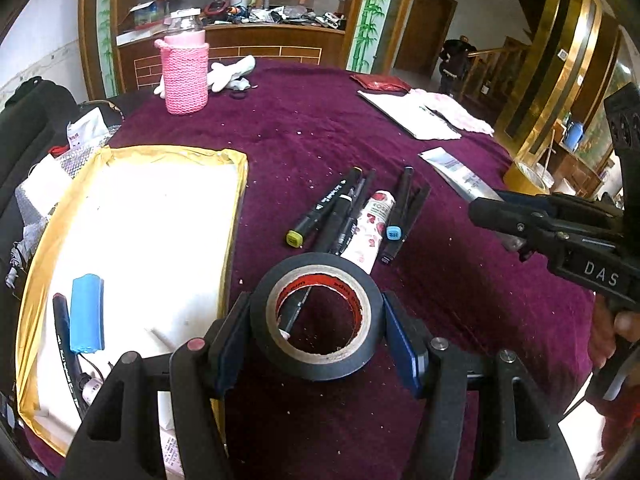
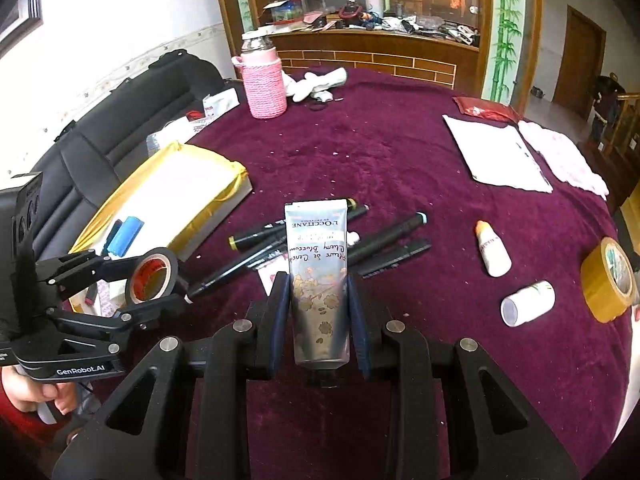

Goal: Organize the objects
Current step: 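Carry the tape roll and silver tube with both tools over the white tray, then open the left tool to drop the tape while the right tool releases the tube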

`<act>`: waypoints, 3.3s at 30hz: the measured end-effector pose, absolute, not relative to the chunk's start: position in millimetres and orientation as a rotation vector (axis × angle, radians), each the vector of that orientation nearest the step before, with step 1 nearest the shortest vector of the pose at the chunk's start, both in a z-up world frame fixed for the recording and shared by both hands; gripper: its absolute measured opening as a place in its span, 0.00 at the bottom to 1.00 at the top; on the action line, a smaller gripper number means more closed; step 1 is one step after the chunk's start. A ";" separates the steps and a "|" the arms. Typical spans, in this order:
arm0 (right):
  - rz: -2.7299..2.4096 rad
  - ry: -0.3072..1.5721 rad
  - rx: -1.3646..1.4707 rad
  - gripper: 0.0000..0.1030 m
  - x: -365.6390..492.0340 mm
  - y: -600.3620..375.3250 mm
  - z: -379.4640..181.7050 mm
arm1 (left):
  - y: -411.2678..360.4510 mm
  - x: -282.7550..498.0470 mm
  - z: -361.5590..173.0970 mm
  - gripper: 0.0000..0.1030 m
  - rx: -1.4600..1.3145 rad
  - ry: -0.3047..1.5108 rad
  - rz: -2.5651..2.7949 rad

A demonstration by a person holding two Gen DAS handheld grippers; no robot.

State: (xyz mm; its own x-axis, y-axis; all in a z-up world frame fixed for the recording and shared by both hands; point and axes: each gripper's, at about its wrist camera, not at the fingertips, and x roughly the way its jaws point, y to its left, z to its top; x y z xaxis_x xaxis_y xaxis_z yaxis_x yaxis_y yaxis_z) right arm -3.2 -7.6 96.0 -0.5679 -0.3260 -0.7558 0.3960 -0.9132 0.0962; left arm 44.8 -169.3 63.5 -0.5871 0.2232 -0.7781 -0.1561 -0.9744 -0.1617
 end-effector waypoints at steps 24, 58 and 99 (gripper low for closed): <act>-2.340 0.060 1.177 0.27 -16.5 -49.3 86.1 | -219.3 32.5 71.0 0.61 -1.333 -0.216 2.680; -2.129 0.107 1.211 0.28 -55.4 -158.6 61.0 | -286.8 0.3 16.1 0.61 -1.660 -0.151 2.676; -2.086 0.178 1.137 0.32 -82.7 -199.9 60.8 | -282.3 14.4 17.9 0.67 -1.618 -0.180 2.683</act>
